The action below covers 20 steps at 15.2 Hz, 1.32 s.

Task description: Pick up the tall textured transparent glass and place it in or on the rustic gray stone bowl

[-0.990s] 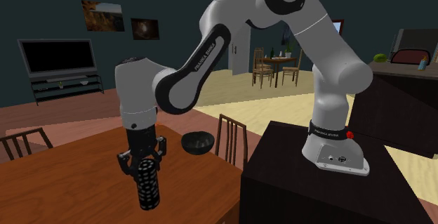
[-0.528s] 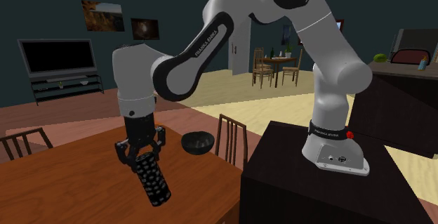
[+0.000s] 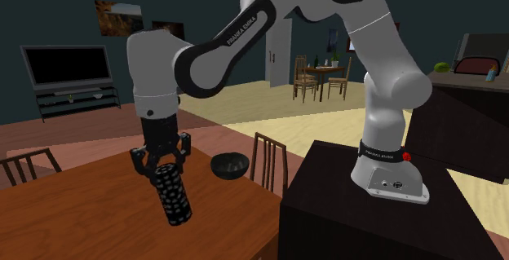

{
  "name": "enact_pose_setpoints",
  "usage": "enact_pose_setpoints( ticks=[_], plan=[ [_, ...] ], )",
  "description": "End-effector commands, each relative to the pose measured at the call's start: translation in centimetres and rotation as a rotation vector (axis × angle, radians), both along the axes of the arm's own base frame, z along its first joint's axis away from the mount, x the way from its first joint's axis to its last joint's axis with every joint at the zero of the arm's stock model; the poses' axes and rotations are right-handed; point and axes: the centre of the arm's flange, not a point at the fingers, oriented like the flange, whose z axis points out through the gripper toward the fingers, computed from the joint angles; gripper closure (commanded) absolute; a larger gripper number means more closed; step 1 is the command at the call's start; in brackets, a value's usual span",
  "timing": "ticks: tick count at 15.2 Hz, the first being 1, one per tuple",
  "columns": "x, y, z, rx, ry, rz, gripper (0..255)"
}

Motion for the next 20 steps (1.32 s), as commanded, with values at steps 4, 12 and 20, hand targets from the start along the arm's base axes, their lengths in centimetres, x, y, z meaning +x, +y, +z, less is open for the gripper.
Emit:
enact_pose_setpoints(
  ticks=[4,12,20],
  plan=[
    [0.9,-5.2,1.0,0.0,0.0,0.0,255],
    [2.7,-15.5,2.2,0.0,0.0,0.0,255],
    [4.4,-25.9,3.4,0.0,0.0,0.0,255]
  ],
)
